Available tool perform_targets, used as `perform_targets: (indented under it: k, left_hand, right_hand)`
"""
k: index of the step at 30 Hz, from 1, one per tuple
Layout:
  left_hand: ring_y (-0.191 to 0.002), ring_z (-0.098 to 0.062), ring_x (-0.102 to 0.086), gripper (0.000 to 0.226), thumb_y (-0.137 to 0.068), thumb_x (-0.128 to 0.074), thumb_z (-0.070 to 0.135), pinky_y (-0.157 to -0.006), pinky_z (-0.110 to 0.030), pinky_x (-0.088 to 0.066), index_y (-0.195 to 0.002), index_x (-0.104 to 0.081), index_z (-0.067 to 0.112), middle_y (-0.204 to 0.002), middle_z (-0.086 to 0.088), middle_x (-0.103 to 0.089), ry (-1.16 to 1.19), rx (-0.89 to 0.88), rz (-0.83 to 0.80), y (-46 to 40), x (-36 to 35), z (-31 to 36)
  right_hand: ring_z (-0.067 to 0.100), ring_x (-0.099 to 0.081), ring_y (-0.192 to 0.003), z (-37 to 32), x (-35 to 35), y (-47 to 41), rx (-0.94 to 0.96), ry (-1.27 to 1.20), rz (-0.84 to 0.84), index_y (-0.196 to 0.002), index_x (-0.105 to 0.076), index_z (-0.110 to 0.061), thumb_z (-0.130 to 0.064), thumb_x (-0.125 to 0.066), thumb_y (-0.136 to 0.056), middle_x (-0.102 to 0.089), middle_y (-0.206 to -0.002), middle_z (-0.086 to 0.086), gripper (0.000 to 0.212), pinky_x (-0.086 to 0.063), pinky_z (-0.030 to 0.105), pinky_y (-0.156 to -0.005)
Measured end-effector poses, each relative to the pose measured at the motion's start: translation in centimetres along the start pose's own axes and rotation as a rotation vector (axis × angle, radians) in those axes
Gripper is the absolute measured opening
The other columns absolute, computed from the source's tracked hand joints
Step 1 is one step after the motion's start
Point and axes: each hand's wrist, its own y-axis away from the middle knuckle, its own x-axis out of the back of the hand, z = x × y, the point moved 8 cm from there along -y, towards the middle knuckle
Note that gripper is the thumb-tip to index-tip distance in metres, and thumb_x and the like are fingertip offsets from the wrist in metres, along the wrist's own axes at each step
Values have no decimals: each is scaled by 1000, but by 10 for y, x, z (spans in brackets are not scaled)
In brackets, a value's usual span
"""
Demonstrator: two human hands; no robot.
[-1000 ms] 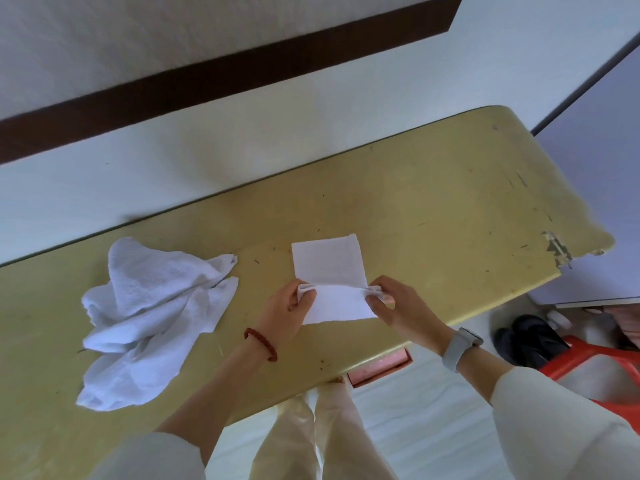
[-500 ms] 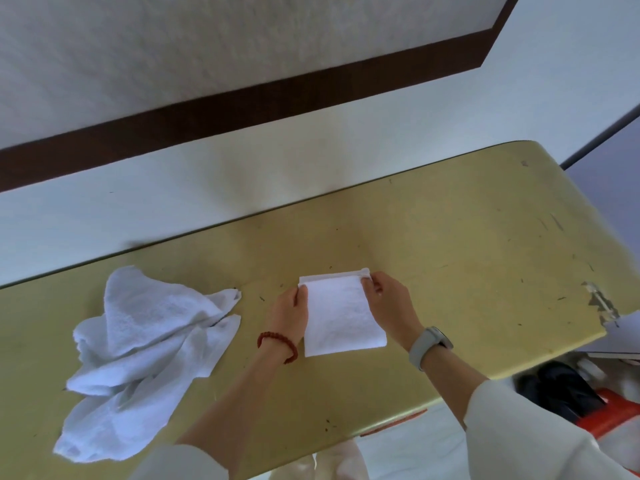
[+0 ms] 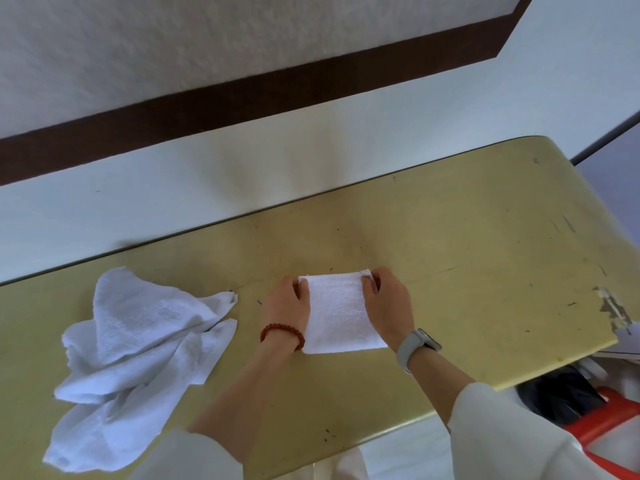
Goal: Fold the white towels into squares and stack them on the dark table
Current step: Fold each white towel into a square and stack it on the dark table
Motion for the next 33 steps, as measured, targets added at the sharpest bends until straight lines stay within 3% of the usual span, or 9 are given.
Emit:
perform_targets:
  k: [6,10,12,14,16,18,24,27,33]
  left_hand:
    - [-54,-12,-44,26,-95,-39,36,-53,-26,-34,-79,-43,15,-60,6,-45,-50,21,10,0,0,-3]
    - [-66,-13,-51,25,-93,-43,41,-61,-27,-40,-89,-49,17,-71,8,-53,87,84,-20,3,2,-8]
    - [-67,-12,-52,24,-93,-45,38,-60,-27,-41,-95,-51,15,-74,8,-54,220,115,-10,11,8,-14]
    - [-66,-8,-52,17,-93,-46,31,-56,-22,-38,-97,-51,15,-77,8,-56,295,117,-26,23,12,-21]
    - [-69,-2,-51,11,-93,-49,25,-55,-17,-35,-99,-51,17,-82,7,-58,332,114,-63,36,12,-30]
    - [-73,-1,-52,13,-91,-53,21,-58,-16,-36,-103,-52,18,-89,3,-62,377,104,-99,46,8,-40]
    - [-69,-7,-54,28,-87,-61,19,-61,-10,-40,-112,-49,18,-68,3,-62,409,8,-203,61,-5,-43]
    - [-74,-10,-57,34,-86,-61,27,-62,-18,-41,-116,-47,21,-76,-1,-66,295,16,-233,60,-11,-45]
    - [-86,-17,-56,30,-88,-54,27,-72,-31,-47,-116,-45,20,-97,2,-59,-54,-41,-169,58,-1,-36]
  right_hand:
    - [20,-48,-64,4,0,-5,-54,41,-12,-87,-48,-9,-26,-45,-94,-52,-73,2,18,-37,29,-56]
    - [23,-54,-74,2,6,-4,-53,-36,12,-100,-48,-11,-30,-47,-93,-56,-84,3,19,-41,31,-61]
    - [25,-56,-83,-12,24,8,145,99,168,-109,-53,-7,-25,-45,-92,-58,-97,8,25,-44,32,-66]
    - [28,-60,-89,-33,29,32,502,315,289,-107,-58,-7,-17,-40,-87,-62,-100,10,28,-47,36,-75]
    - [29,-61,-100,-40,10,57,783,441,218,-107,-60,-9,-11,-39,-82,-64,-106,9,33,-42,41,-91]
    - [30,-56,-115,-36,-15,67,885,572,77,-113,-61,-8,-12,-37,-82,-62,-118,12,39,-34,46,-103]
    - [39,-40,-129,-16,-54,52,758,792,-140,-135,-41,-20,-33,-20,-96,-42,-141,19,46,-28,52,-107]
    - [39,-34,-133,-10,-57,51,734,816,-180,-140,-32,-23,-38,-3,-98,-36,-145,19,53,-16,49,-109]
    - [38,-31,-134,-12,-57,51,715,818,-208,-140,-31,-23,-39,-2,-98,-34,-146,18,54,-15,48,-109]
